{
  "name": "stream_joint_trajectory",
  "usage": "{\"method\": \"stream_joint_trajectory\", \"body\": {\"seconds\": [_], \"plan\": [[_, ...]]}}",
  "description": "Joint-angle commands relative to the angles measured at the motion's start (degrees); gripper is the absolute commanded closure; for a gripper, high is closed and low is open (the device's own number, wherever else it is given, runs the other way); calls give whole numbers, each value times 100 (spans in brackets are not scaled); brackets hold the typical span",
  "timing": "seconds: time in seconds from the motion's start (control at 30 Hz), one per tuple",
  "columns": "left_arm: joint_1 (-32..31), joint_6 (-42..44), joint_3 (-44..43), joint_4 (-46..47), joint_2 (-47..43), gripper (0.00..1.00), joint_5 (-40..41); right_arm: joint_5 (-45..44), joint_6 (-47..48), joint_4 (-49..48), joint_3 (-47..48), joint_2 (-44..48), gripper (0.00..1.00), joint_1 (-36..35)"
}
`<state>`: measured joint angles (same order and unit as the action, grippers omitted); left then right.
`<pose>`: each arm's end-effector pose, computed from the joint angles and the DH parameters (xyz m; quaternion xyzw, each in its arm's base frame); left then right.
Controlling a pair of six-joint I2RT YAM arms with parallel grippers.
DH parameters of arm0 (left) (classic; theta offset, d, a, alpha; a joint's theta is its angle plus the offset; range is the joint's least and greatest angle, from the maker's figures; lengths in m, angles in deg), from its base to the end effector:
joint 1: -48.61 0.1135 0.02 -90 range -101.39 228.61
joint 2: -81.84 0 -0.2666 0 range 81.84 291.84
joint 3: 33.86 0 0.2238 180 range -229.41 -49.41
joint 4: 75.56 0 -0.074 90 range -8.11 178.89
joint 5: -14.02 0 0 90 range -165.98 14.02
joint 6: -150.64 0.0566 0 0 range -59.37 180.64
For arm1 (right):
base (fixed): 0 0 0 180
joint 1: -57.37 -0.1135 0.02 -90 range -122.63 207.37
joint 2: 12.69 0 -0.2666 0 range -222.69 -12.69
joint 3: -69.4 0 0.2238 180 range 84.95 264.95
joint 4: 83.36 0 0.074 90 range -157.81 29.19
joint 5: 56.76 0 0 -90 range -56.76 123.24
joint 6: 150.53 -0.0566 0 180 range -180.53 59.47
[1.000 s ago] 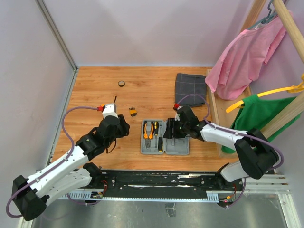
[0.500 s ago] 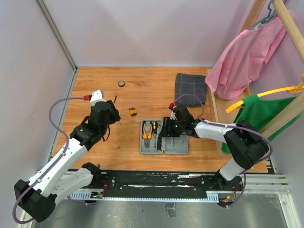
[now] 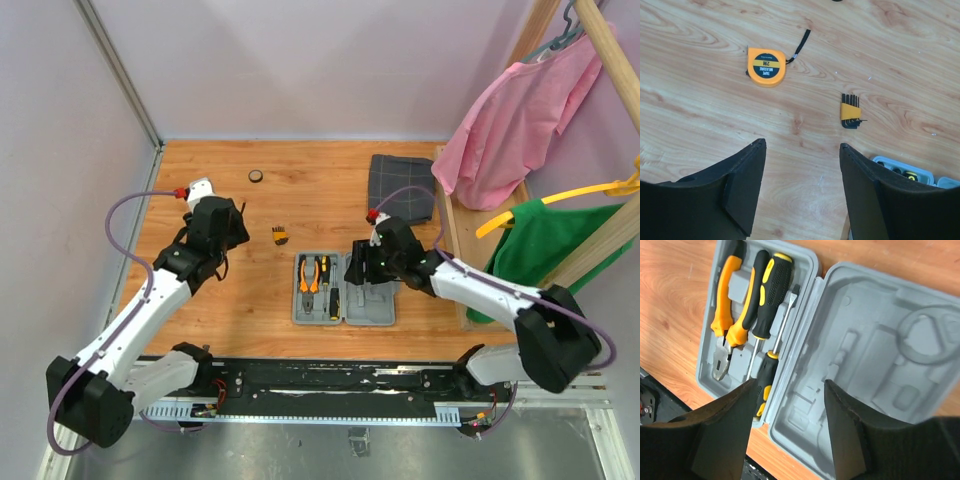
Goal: Sort the tools into containers
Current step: Pick up the engineering item from the center of the board.
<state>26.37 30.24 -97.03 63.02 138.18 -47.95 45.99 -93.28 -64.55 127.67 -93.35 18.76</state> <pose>0.1919 -0.0498 0.2916 -0.1734 0.8488 -0.0078 0.4994 0.2117 0.1850 0.2062 -0.0921 0.9015 0.3216 0.2745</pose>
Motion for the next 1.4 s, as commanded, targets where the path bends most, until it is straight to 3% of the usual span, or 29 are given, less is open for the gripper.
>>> {"method": "stream_joint_trajectory", "body": {"seconds": [0.0, 0.33, 0.8, 1.37], "plan": [[96, -23, -277, 269, 385, 33, 118, -797, 537, 762, 62, 762, 42, -76], [822, 188, -580, 988, 1826, 24, -88, -1052, 721, 1278, -389, 1868, 33, -60], [1808, 1113, -946, 1765, 3414, 16, -1230, -499, 612, 1257, -915, 2206, 31, -59], [1925, 1244, -1167, 1811, 4317, 16, -1290, -333, 578, 1271, -984, 2131, 30, -63]]}}
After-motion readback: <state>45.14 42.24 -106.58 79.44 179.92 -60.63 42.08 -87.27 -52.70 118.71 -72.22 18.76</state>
